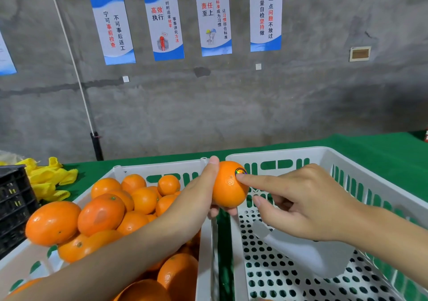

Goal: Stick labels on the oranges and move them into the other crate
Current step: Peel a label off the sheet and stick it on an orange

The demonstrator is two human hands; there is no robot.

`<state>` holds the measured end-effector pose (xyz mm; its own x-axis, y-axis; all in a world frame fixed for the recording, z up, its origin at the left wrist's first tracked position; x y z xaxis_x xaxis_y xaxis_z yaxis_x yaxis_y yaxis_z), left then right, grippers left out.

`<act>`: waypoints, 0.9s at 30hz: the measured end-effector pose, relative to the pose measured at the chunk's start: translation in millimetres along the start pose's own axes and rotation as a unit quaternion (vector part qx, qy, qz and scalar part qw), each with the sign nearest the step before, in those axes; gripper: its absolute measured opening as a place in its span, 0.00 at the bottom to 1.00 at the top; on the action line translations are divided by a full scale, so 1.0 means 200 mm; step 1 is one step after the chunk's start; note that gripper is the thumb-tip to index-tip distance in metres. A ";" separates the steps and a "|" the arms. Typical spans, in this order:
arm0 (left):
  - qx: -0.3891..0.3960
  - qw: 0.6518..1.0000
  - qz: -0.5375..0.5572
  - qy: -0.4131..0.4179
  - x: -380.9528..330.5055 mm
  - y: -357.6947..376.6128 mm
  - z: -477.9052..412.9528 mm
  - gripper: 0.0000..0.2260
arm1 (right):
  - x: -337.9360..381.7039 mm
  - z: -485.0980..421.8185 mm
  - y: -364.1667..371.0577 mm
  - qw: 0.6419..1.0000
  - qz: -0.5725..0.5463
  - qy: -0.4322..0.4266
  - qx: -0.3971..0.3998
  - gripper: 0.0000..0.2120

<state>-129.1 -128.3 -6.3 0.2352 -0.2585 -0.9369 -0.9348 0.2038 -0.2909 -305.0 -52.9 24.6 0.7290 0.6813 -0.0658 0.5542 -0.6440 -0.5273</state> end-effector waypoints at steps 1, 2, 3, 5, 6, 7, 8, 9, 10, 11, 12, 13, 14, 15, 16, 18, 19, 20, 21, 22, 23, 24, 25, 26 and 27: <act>0.000 1.000 0.006 0.000 0.00 0.00 0.00 0.46 | 0.00 0.00 0.00 1.000 0.001 0.000 0.002 0.18; 0.000 1.000 0.012 0.001 -0.01 0.01 0.00 0.43 | 0.00 0.00 0.00 1.000 0.001 0.004 0.005 0.18; -0.001 1.000 0.016 0.002 -0.01 0.01 0.00 0.40 | 0.00 0.00 0.00 1.000 0.000 0.012 0.008 0.19; -0.003 1.000 0.014 0.001 -0.01 0.02 0.00 0.38 | 0.00 0.00 -0.01 0.999 0.002 0.029 0.017 0.19; -0.004 1.000 0.001 -0.001 -0.01 0.02 0.00 0.38 | 0.00 -0.01 -0.01 0.999 0.007 0.037 0.020 0.20; -0.007 1.000 -0.020 -0.001 0.00 0.03 0.01 0.38 | -0.01 -0.01 -0.01 0.999 0.013 0.047 0.018 0.19; -0.016 0.999 -0.036 0.002 0.01 0.03 0.01 0.37 | -0.01 -0.02 -0.02 0.998 0.015 0.061 0.006 0.19; -0.027 0.999 -0.041 0.009 0.01 0.03 0.02 0.34 | -0.03 -0.02 -0.03 0.996 0.015 0.082 -0.017 0.18; -0.027 0.999 -0.038 0.015 0.02 0.03 0.02 0.31 | -0.05 -0.02 -0.04 0.993 0.014 0.108 -0.047 0.17; -0.011 0.999 -0.038 0.023 0.02 0.04 0.03 0.28 | -0.08 -0.03 -0.05 0.988 0.016 0.133 -0.077 0.16; 0.018 0.998 -0.050 0.035 0.02 0.05 0.04 0.25 | -0.11 -0.03 -0.07 0.982 0.023 0.156 -0.103 0.14; 0.048 0.995 -0.079 0.047 0.02 0.05 0.05 0.23 | -0.13 -0.03 -0.08 0.977 0.038 0.174 -0.120 0.13; 0.072 0.989 -0.120 0.058 0.02 0.06 0.06 0.23 | -0.15 -0.03 -0.09 0.973 0.059 0.185 -0.127 0.13; 0.090 0.980 -0.162 0.069 0.02 0.06 0.07 0.24 | -0.16 -0.03 -0.09 0.970 0.087 0.192 -0.125 0.14; 0.104 0.971 -0.200 0.076 0.01 0.06 0.07 0.26 | -0.17 -0.03 -0.09 0.966 0.119 0.196 -0.117 0.14; 0.126 0.951 -0.269 0.090 -0.02 0.07 0.08 0.28 | -0.19 -0.03 -0.09 0.961 0.165 0.201 -0.092 0.16; 0.138 0.939 -0.300 0.100 -0.03 0.07 0.09 0.29 | -0.19 -0.03 -0.08 0.961 0.169 0.202 -0.082 0.17; 0.156 0.927 -0.323 0.109 -0.04 0.08 0.10 0.30 | -0.20 -0.02 -0.07 0.962 0.161 0.205 -0.075 0.17; 0.181 0.916 -0.340 0.114 -0.04 0.09 0.11 0.30 | -0.20 -0.02 -0.06 0.964 0.146 0.213 -0.068 0.17; 0.210 0.905 -0.352 0.115 -0.04 0.10 0.12 0.30 | -0.20 -0.01 -0.05 0.963 0.132 0.226 -0.060 0.17; 0.231 0.895 -0.364 0.117 -0.03 0.11 0.13 0.29 | -0.20 -0.01 -0.04 0.962 0.120 0.240 -0.053 0.17; 0.238 0.888 -0.373 0.126 -0.03 0.11 0.13 0.27 | -0.21 -0.01 -0.03 0.959 0.110 0.255 -0.048 0.18; 0.231 0.886 -0.377 0.140 -0.03 0.11 0.13 0.25 | -0.21 -0.01 -0.03 0.956 0.096 0.273 -0.044 0.18; 0.213 0.889 -0.376 0.155 -0.03 0.10 0.12 0.23 | -0.23 -0.01 -0.02 0.952 0.072 0.294 -0.040 0.18; 0.189 0.895 -0.370 0.165 -0.03 0.10 0.11 0.22 | -0.24 0.00 -0.01 0.947 0.033 0.317 -0.033 0.18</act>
<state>-142.5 -101.8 -11.1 0.6027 -0.7064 -0.3713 -0.3848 0.1503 -0.9107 -340.8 -83.9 30.0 0.8459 0.3058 0.4370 0.5079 -0.7120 -0.4848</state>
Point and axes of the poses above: each hand's wrist, its own z-axis away from the middle knuckle, its own y-axis out of the palm, x = y × z, the point moved 3 cm from there along -z, towards the middle knuckle, and after that the axes turned 10 degrees about -x, right-handed, at the moved point
